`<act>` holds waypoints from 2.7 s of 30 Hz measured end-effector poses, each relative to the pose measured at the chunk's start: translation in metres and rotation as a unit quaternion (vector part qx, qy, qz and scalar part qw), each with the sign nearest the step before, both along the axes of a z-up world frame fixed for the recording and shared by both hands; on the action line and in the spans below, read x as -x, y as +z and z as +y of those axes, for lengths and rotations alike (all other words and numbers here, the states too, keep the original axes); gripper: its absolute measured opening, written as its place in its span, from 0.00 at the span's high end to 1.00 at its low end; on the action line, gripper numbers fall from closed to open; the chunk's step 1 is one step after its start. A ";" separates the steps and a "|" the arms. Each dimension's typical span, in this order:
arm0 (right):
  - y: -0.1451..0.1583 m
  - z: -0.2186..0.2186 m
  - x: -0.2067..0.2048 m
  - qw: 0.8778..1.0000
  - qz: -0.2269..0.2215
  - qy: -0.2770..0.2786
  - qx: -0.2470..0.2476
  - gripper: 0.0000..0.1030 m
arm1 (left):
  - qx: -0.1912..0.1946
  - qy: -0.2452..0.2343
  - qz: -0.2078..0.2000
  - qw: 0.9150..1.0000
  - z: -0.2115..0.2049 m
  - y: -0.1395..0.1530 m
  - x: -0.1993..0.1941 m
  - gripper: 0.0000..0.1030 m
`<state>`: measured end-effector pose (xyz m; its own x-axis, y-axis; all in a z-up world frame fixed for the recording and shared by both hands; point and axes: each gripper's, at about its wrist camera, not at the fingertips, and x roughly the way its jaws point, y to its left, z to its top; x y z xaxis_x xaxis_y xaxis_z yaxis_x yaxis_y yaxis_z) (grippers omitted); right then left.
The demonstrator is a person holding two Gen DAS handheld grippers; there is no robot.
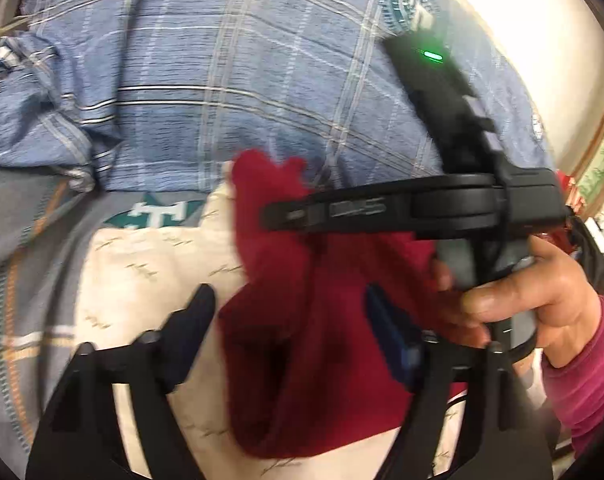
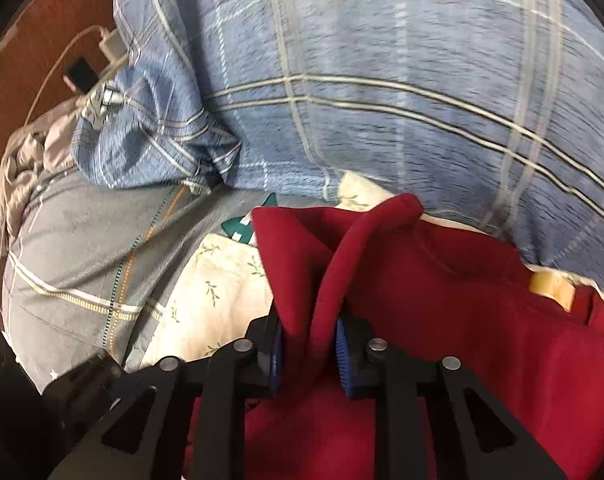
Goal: Fold small clothes
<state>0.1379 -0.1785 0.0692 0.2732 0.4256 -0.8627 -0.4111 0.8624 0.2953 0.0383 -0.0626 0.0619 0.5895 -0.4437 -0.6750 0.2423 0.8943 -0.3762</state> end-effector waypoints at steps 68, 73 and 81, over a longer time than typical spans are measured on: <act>0.015 -0.236 0.110 0.972 -0.075 -0.185 -0.120 0.78 | -0.076 -0.074 0.011 0.994 -0.128 0.014 0.065 0.54; 0.032 -0.270 0.117 0.969 -0.109 -0.211 -0.066 0.78 | -0.078 -0.079 0.006 0.994 -0.146 0.016 0.056 0.54; -0.003 -0.299 0.114 0.963 -0.030 -0.256 -0.082 0.60 | -0.108 -0.085 0.015 0.990 -0.174 0.001 0.051 0.53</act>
<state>0.0244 -0.4779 0.0658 0.5312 0.3505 -0.7713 0.0354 0.9004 0.4336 -0.0124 -0.2366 0.0632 0.4971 -0.3777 -0.7812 0.3874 0.9022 -0.1897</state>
